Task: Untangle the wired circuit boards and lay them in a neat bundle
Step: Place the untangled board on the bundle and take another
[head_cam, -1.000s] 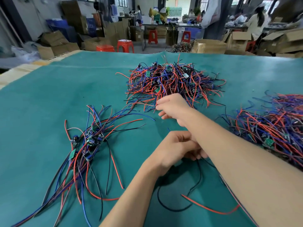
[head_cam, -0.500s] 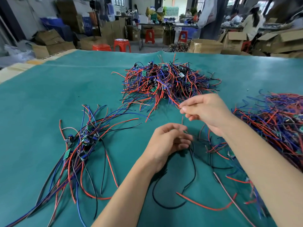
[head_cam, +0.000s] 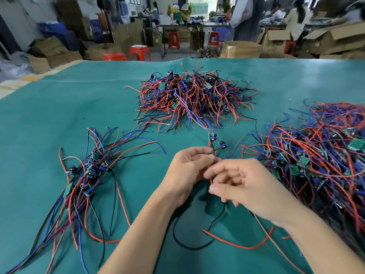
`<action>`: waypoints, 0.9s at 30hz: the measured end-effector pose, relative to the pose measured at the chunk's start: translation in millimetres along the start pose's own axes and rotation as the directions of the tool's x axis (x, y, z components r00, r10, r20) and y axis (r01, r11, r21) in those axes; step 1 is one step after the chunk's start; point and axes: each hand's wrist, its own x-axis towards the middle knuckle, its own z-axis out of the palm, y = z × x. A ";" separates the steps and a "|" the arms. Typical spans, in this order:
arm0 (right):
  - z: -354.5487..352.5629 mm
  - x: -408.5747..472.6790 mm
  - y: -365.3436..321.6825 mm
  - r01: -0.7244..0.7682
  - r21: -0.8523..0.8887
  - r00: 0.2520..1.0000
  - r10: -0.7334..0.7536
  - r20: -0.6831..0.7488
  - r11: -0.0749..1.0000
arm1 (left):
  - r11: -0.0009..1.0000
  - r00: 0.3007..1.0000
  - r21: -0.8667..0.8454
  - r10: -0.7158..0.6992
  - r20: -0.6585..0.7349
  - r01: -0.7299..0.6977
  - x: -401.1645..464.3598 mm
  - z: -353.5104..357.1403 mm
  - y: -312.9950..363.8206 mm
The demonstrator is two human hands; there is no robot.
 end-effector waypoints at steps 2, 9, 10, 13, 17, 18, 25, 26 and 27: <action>2.1 0.4 0.5 0.027 0.039 0.999 -0.025 -0.037 0.999 | 1.000 1.000 0.018 0.010 0.017 -0.010 -0.7 -1.2 1.1; -17.5 9.0 8.3 0.075 0.286 0.880 0.072 -0.469 0.955 | 0.995 0.991 0.096 0.026 0.133 -0.039 -1.0 -4.4 -2.8; -19.2 10.7 11.2 0.045 0.253 0.829 0.106 -0.550 0.966 | 0.993 0.988 0.113 0.027 0.150 -0.044 -1.0 -4.5 -3.5; -21.0 14.2 18.2 0.000 0.191 0.779 0.120 -0.615 0.982 | 0.985 0.980 0.159 0.034 0.197 -0.066 -1.6 -5.6 -5.6; -19.8 15.3 19.1 0.014 0.247 0.832 0.126 -0.541 0.969 | 0.976 0.974 0.205 0.027 0.227 -0.075 -2.9 -4.0 -5.9; -19.3 15.6 18.7 0.023 0.275 0.837 0.132 -0.532 0.961 | 0.975 0.974 0.212 0.022 0.226 -0.071 -3.1 -3.6 -6.0; -29.4 12.0 3.2 0.121 0.655 0.863 0.246 -0.441 0.746 | 0.994 0.993 0.103 0.026 0.115 -0.038 -2.1 0.2 -4.2; -32.6 10.8 -0.7 0.138 0.709 0.870 0.259 -0.421 0.691 | 0.998 0.996 0.060 0.020 0.092 -0.025 -1.1 -0.2 -4.0; -35.8 9.3 -4.5 0.156 0.763 0.877 0.266 -0.399 0.628 | 0.999 0.997 0.029 0.016 0.076 -0.019 -0.5 -0.6 -3.8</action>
